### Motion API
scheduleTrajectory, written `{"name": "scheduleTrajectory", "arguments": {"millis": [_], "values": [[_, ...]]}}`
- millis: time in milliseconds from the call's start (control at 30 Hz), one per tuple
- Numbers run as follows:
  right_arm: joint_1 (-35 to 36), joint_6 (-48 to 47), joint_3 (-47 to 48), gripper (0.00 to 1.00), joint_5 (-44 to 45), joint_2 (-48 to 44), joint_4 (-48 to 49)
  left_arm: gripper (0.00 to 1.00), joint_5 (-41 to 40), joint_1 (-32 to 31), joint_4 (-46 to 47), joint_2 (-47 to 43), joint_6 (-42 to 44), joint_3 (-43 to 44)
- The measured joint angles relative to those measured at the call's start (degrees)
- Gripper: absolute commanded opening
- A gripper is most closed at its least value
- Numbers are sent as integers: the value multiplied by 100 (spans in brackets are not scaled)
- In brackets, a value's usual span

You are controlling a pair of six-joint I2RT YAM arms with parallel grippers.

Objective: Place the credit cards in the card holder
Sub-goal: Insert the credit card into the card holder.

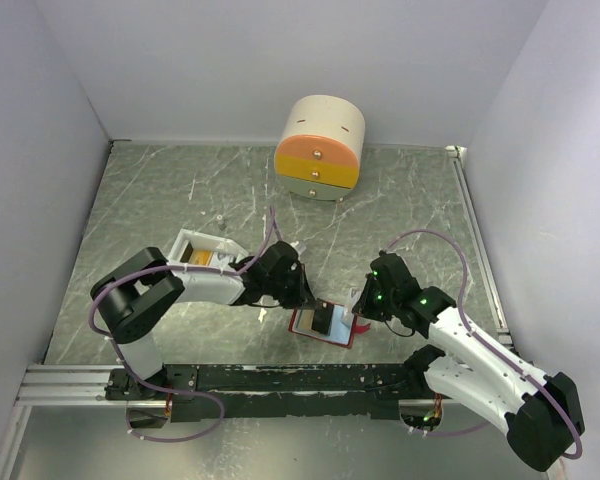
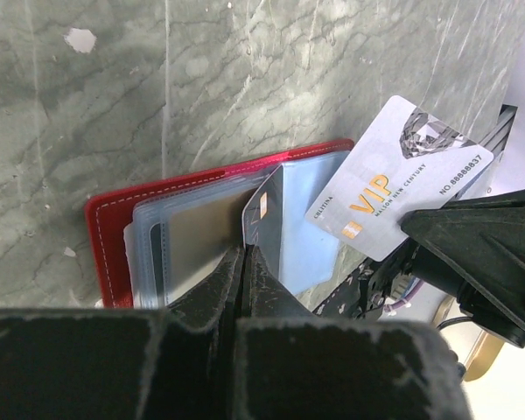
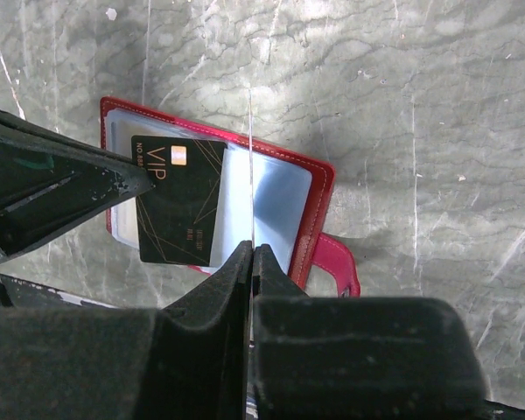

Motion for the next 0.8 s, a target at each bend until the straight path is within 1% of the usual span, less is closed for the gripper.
{"name": "scheduleTrajectory", "arguments": {"millis": [367,567,800], "values": [[0,15,-35,0,9,-33,-31,7,-87,-162,28,81,9,4],[0,81,262,0,37,-42,-382,7,-107,-175,-39,90,138,63],[0,184,459,0,76,-308,-892,7,-98,-186,-129,149,271,219]]}}
